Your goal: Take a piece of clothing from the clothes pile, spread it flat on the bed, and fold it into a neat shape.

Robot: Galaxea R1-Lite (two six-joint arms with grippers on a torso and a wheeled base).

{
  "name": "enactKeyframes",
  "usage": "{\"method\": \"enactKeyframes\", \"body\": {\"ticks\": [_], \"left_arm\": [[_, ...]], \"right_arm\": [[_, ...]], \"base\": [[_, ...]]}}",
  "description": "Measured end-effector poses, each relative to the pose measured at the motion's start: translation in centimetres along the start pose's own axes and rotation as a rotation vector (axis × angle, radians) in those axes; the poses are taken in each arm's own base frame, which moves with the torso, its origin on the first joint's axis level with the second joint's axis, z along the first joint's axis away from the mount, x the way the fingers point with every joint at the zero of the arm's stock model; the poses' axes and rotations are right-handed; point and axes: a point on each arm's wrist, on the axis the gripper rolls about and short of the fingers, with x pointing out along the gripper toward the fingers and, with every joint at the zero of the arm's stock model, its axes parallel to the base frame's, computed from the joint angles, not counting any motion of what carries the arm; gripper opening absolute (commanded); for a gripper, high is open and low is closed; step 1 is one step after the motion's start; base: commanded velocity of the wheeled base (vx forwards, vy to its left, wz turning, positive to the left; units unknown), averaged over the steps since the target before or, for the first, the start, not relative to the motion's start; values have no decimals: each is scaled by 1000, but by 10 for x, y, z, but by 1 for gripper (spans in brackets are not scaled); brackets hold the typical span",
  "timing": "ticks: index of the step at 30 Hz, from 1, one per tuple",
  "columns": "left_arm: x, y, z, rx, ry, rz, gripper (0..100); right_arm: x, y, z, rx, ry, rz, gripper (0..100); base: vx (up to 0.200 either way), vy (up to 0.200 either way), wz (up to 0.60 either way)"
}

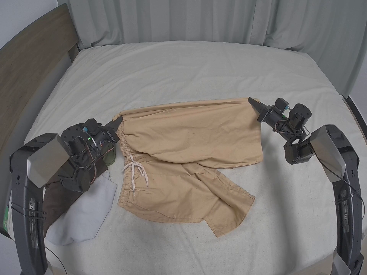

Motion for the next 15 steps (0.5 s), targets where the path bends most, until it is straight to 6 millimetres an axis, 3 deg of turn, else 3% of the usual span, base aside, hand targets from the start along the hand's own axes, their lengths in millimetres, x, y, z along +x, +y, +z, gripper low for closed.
{"method": "enactKeyframes", "body": {"ticks": [3, 4, 5, 15], "left_arm": [[1, 0, 0, -5, -3, -1, 0], [1, 0, 0, -8, -5, -1, 100], [1, 0, 0, -10, -5, -2, 100], [2, -5, -3, -152, -14, 30, 100]], "right_arm": [[1, 0, -1, 1, 2, 0, 0], [1, -1, 0, 1, 1, -1, 0], [2, -1, 0, 1, 1, 0, 100], [3, -2, 1, -11, -29, -26, 100]], "base": [[0, 0, 0], [0, 0, 0], [0, 0, 0], [0, 0, 0]]}}
